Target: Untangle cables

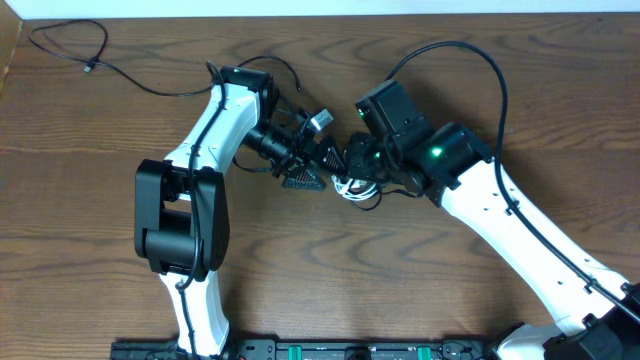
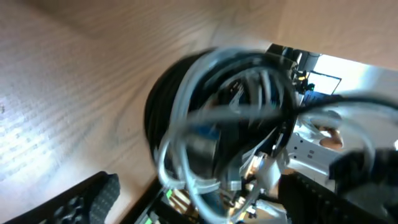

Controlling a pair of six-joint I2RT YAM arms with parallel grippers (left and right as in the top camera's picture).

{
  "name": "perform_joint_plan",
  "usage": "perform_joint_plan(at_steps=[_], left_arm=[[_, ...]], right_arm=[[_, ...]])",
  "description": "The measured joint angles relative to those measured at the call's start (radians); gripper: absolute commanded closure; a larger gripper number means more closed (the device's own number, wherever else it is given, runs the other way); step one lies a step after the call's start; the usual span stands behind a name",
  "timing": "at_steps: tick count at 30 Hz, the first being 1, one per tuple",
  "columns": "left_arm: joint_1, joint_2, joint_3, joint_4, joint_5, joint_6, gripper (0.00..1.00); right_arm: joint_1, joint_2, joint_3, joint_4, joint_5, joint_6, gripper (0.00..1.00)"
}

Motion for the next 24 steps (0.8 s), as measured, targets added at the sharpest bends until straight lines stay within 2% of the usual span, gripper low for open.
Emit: perform_joint_plan(at_steps=[3,10,18,24], left_arm=[[0.0,0.0,0.0,0.042,0.0,-0.037,0.32],[-0.003,0.0,0.0,0.107,-0.118,-0.192,0.5],[-0.003,0.0,0.0,0.113,-0.262,-0.282,0.51],[-0.005,0.0,0.0,0.113,-0.337,-0.334,0.51]], right_arm=[[0.0,0.0,0.0,0.007,-0.021,0.004,0.99],[-0.005,-0.055,-0.003,0.024,-0.035,0.004,0.99],[-0.034,-0.219,-0.004,-0.077,0.081,-0.001,0.98],[-0.064,-0.247,-0.004,-0.166,0.21,-0.004,0.99]])
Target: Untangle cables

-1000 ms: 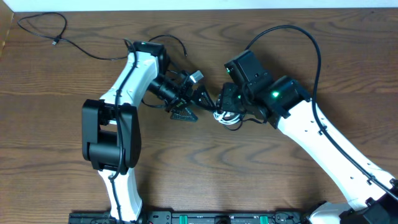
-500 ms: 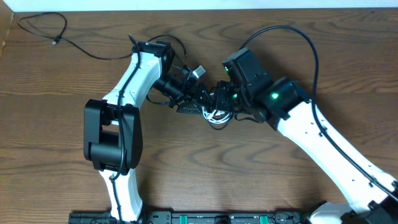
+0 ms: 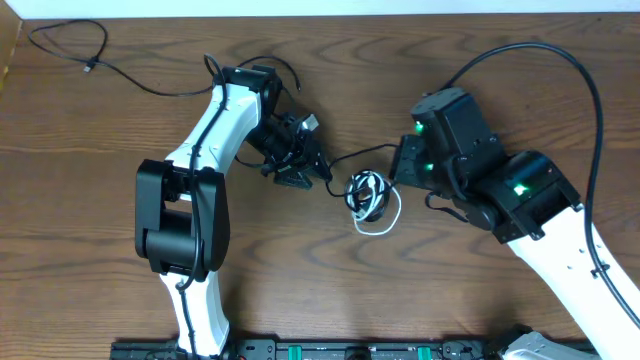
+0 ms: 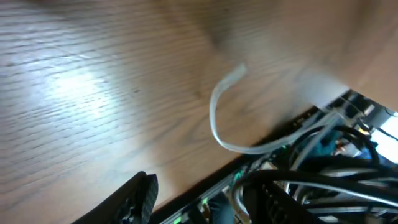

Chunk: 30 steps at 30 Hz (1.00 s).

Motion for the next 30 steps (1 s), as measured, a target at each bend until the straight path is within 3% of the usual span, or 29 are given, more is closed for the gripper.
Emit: perform_joint_plan(at_steps=[13,17,24,30], left_arm=[[0.001,0.0,-0.001,0.0,-0.334,-0.26,0.51],[0.001,0.0,-0.001,0.0,-0.354,-0.29,0.5],[0.001,0.0,-0.001,0.0,-0.362,-0.305,0.49],[0.001,0.0,-0.001,-0.001,-0.362,-0.305,0.49]], right_arm=[[-0.048,-0.01,0.0,-0.062,0.222,0.008,0.99],[-0.048,-0.01,0.0,-0.004,0.153,0.007,0.99],[-0.047,-0.01,0.0,0.151,-0.132,-0.052,0.98],[-0.039,-0.003,-0.001,-0.026,0.04,-0.028,0.99]])
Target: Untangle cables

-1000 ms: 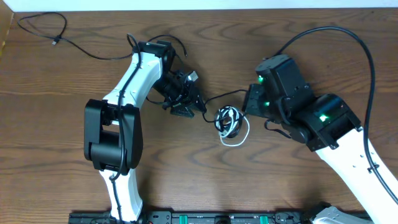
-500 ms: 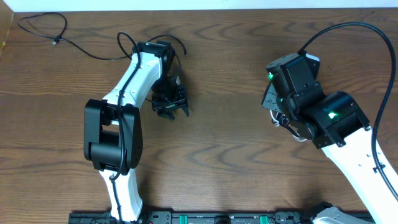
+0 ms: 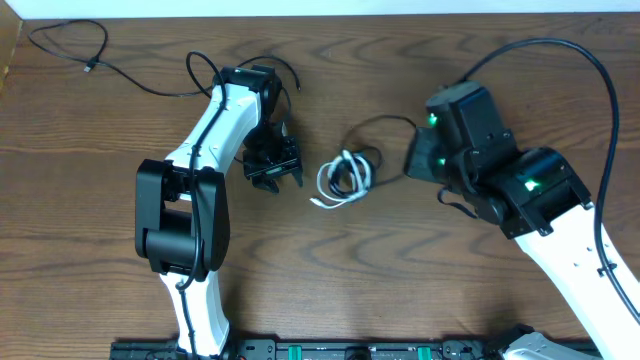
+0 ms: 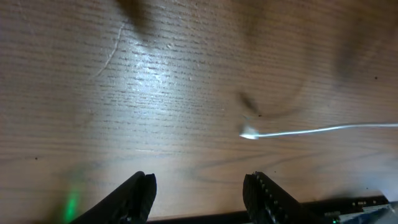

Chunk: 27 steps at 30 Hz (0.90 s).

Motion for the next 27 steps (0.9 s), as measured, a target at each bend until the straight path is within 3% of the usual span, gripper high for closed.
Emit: perform_joint_plan(at_steps=[4,11,14,17,20,27], left_arm=[[0.0,0.0,0.0,0.003,-0.001,0.0,0.45],[-0.002,0.0,0.0,0.009,-0.001,-0.001,0.45],[-0.003,0.0,0.0,0.009,0.0,-0.001,0.45],[-0.004,0.0,0.0,0.008,0.0,-0.001,0.45],[-0.005,0.0,0.0,0.009,0.0,-0.001,0.44],[-0.005,0.0,0.0,0.013,0.0,-0.001,0.44]], right_arm=[[0.0,0.013,-0.001,0.021,-0.037,0.027,0.99],[-0.004,0.012,-0.005,0.307,-0.507,-0.161,0.98],[0.01,0.012,-0.001,0.215,-0.439,-0.192,0.99],[0.021,0.027,-0.001,0.032,-0.197,-0.089,0.99],[0.021,0.058,-0.002,0.019,-0.101,-0.029,0.99],[-0.026,0.033,0.003,0.247,-0.429,-0.095,0.99]])
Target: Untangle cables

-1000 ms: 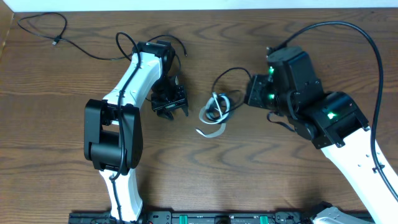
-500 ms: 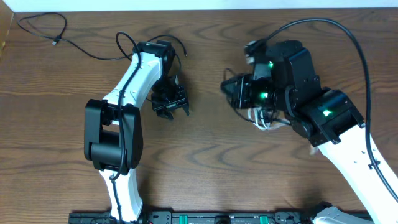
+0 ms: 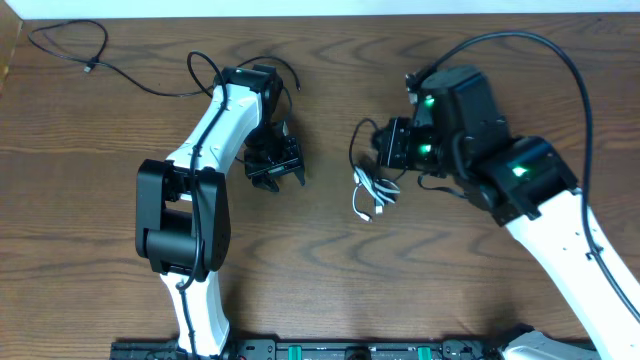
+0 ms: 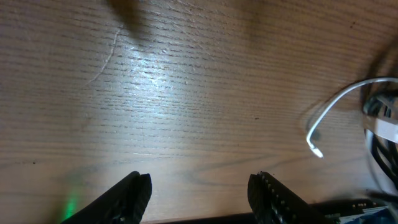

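A tangled bundle of white and black cables [image 3: 368, 190] lies at mid-table, with a black loop [image 3: 356, 140] rising off its top. My right gripper [image 3: 386, 152] is at the bundle's upper end and seems shut on it, though its fingers are mostly hidden under the wrist. My left gripper [image 3: 276, 172] stands open and empty to the bundle's left. In the left wrist view the left gripper [image 4: 202, 198] shows bare wood between its fingers. A loose white cable end [image 4: 316, 138] curls in from the bundle [image 4: 380, 124] at the right edge.
A separate thin black cable [image 3: 72, 46] lies loose at the table's far left corner. The right arm's own black cable [image 3: 540, 50] arcs over the far right. The table's far edge [image 3: 320, 14] runs along the top.
The bundle has shifted right, from about mid-gap between the grippers to right under my right gripper, and its white loops now trail toward the near side. The left gripper stays open in place.
Both grippers met at the bundle, with the coil filling the left wrist view. Then the arms stood apart with a black strand stretched from the left gripper to the bundle. Later the left gripper was open and empty, and now the bundle is at the right gripper.
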Controlling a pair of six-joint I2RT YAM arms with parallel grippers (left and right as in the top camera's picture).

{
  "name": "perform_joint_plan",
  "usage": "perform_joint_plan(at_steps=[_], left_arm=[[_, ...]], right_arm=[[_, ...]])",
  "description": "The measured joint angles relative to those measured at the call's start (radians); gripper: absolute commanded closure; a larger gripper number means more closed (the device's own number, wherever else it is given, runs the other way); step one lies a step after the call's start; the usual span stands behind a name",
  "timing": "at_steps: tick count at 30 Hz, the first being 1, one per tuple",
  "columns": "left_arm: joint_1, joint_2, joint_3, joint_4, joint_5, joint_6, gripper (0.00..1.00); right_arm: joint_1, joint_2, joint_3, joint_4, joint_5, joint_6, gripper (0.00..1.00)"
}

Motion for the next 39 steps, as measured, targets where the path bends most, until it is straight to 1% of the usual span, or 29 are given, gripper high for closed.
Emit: perform_joint_plan(at_steps=[2,3,5,6,7,10,12,15,16,17,21,25,26,31,35,36,37,39], left_arm=[[0.0,0.0,0.0,0.0,0.0,0.0,0.44],[0.0,0.0,0.0,0.0,0.0,0.0,0.44],[0.0,0.0,0.0,0.0,0.0,0.0,0.44],[0.0,0.0,0.0,0.0,0.0,0.0,0.44],[0.0,0.0,0.0,0.0,0.0,0.0,0.44],[0.0,0.0,0.0,0.0,0.0,0.0,0.44],[0.0,0.0,0.0,0.002,0.0,0.0,0.44],[0.0,0.0,0.0,0.007,0.0,0.0,0.42],[0.0,0.0,0.0,0.008,0.0,0.0,0.38],[0.0,0.0,0.0,0.009,0.0,0.002,0.36],[0.0,0.0,0.0,0.0,0.0,-0.003,0.35],[0.0,0.0,0.0,-0.007,0.0,-0.002,0.34],[0.0,0.0,0.0,-0.007,0.0,-0.002,0.31],[0.0,0.0,0.0,-0.008,0.0,-0.003,0.27],[0.0,0.0,0.0,-0.008,0.0,-0.002,0.16],[0.0,0.0,0.0,-0.008,0.0,-0.001,0.07],[0.0,0.0,0.0,-0.008,0.0,-0.002,0.01],[0.0,0.0,0.0,-0.009,-0.002,-0.004,0.0]], right_arm=[[-0.006,-0.026,0.001,-0.002,-0.035,-0.013,0.98],[-0.006,-0.039,0.004,-0.025,-0.013,-0.017,0.98],[0.013,-0.06,0.011,-0.109,0.118,-0.008,0.98],[0.026,-0.064,0.012,-0.165,0.211,0.008,0.99],[0.048,-0.058,0.013,-0.251,0.345,0.04,0.99],[0.068,-0.031,0.011,-0.318,0.492,0.089,0.99],[0.071,-0.013,0.01,-0.317,0.533,0.11,0.99],[0.071,-0.01,0.011,-0.255,0.507,0.107,0.99],[0.072,-0.012,0.011,-0.222,0.476,0.093,0.99],[0.072,-0.018,0.012,-0.18,0.425,0.065,0.99],[0.072,-0.043,0.023,-0.106,0.276,0.011,0.99],[0.072,-0.097,0.056,-0.096,0.182,-0.012,0.99],[0.072,-0.116,0.067,-0.095,0.169,-0.017,0.99],[0.071,-0.223,0.101,-0.123,0.169,-0.056,0.98],[0.07,-0.27,0.105,-0.199,0.225,-0.068,0.98],[0.07,-0.271,0.105,-0.211,0.233,-0.069,0.98],[0.07,-0.266,0.105,-0.224,0.242,-0.071,0.98],[0.07,-0.25,0.104,-0.241,0.25,-0.072,0.98]])
